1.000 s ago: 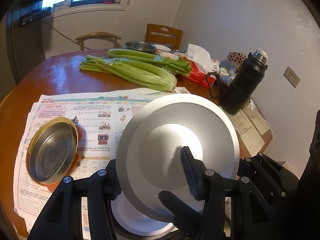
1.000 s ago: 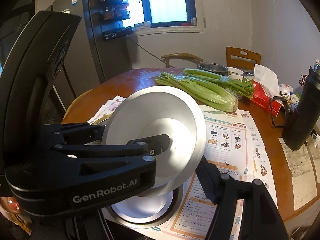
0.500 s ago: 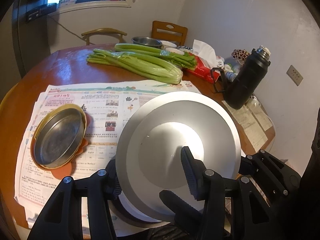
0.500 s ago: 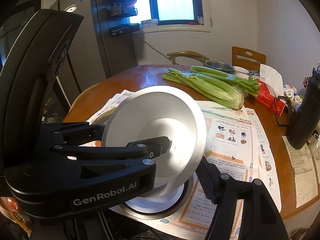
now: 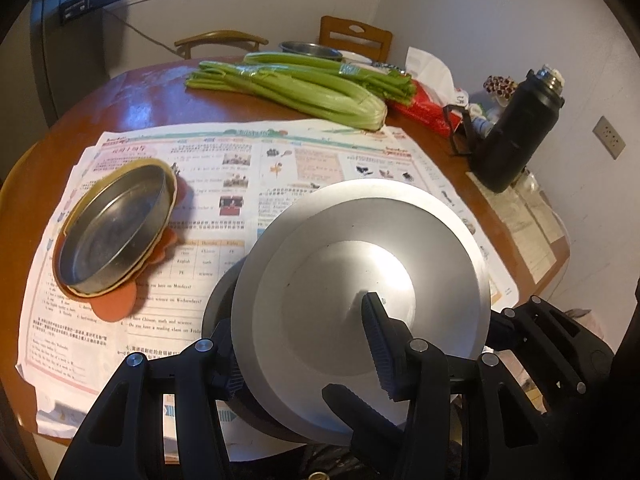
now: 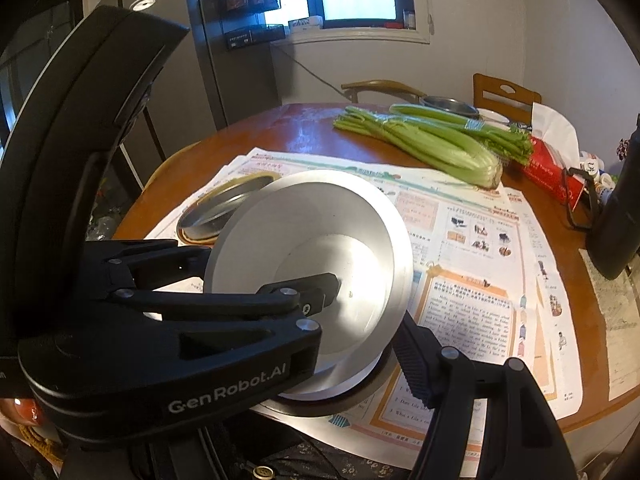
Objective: Organize plates and bowls
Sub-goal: 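Carry the white bowl over the nested steel bowl with the left tool, then lower the white bowl into the nested bowls and open the left tool, then grasp the rim of the steel bowl stack with the left tool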
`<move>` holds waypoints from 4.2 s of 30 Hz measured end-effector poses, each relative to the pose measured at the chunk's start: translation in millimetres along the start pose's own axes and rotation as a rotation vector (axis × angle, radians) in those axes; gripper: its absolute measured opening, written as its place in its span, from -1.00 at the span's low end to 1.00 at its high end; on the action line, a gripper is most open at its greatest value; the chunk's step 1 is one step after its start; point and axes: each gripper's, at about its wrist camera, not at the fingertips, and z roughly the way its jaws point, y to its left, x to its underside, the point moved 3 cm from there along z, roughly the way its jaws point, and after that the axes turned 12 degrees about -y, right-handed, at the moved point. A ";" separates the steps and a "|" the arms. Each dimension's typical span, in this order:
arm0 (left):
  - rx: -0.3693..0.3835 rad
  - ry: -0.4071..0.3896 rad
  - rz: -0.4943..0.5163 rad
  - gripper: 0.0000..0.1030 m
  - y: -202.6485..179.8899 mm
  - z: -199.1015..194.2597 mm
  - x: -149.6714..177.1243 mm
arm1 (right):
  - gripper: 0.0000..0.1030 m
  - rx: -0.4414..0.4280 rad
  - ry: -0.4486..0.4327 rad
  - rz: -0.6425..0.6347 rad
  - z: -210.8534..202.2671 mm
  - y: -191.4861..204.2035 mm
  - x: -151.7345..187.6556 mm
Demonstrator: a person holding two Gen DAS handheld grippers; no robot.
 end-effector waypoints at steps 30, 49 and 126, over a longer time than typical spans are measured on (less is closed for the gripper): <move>-0.071 0.008 0.057 0.01 3.3 13.4 12.4 | 0.36 -0.021 0.050 0.004 17.9 -1.2 16.8; -0.067 -0.005 0.030 0.03 10.9 6.0 11.1 | 0.37 -0.016 0.041 0.011 13.9 -4.0 16.3; -0.102 0.061 -0.059 0.10 54.8 37.4 35.4 | 0.37 -0.016 0.104 0.161 32.3 -46.2 38.9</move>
